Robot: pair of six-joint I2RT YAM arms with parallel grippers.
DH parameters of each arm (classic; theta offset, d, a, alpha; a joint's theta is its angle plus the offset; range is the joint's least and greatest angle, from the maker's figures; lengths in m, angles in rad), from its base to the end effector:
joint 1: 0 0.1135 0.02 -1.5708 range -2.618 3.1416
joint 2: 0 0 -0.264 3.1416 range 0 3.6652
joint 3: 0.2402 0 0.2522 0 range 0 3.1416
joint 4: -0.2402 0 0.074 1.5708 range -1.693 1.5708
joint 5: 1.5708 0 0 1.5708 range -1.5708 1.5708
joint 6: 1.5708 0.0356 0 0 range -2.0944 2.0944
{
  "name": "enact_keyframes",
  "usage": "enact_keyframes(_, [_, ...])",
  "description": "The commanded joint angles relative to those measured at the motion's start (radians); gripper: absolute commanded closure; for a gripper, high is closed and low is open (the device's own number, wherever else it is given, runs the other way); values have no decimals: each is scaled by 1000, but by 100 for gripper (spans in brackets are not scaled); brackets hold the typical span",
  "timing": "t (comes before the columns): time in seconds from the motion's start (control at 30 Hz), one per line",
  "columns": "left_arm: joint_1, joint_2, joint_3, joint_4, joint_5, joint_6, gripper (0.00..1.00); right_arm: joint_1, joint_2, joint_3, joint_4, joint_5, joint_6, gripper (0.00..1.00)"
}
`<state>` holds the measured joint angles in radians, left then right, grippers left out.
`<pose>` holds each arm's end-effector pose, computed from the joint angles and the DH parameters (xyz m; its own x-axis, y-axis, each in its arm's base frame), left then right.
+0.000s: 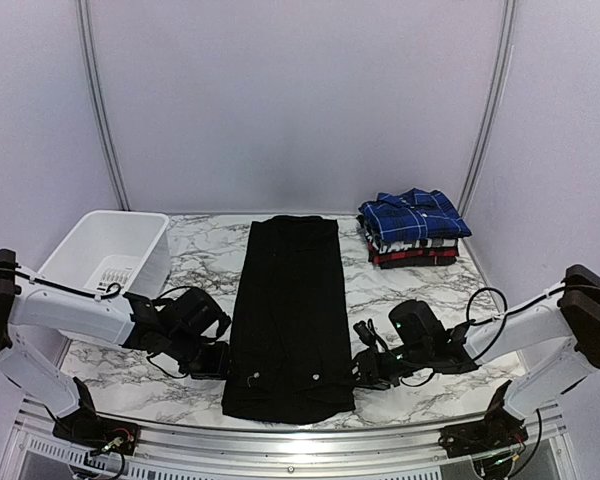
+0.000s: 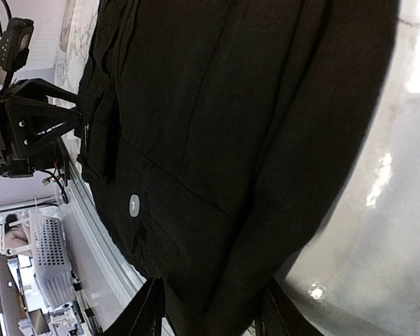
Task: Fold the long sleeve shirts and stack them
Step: Pick up the rectangle-folded shirt from the center of the board.
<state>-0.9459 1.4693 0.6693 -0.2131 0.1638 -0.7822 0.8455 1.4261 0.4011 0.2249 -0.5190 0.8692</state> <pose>0.1501 -0.2181 0.1496 -0.9517 0.1307 -0.2779 0.2536 0.8448 -0.4712 0.1417 0.1864 0.1212 -0.9785 -0.1040 -0.1778 -0.2038 0.6149 0.7618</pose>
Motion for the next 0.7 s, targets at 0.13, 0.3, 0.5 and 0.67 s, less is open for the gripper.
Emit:
enact_keyframes(0.13, [-33, 63, -39, 50, 48, -37, 73, 24, 39, -12, 56, 0, 57, 61])
enact_keyframes(0.3, [-45, 49, -30, 61, 61, -58, 90, 16, 30, 13, 55, 1, 57, 77])
enact_keyframes(0.5, [-45, -7, 20, 55, 72, -80, 100, 5, -34, 65, -6, -8, 39, 100])
enact_keyframes(0.67, [-32, -49, 87, 25, 58, -83, 100, -20, -90, 130, -62, -7, 24, 100])
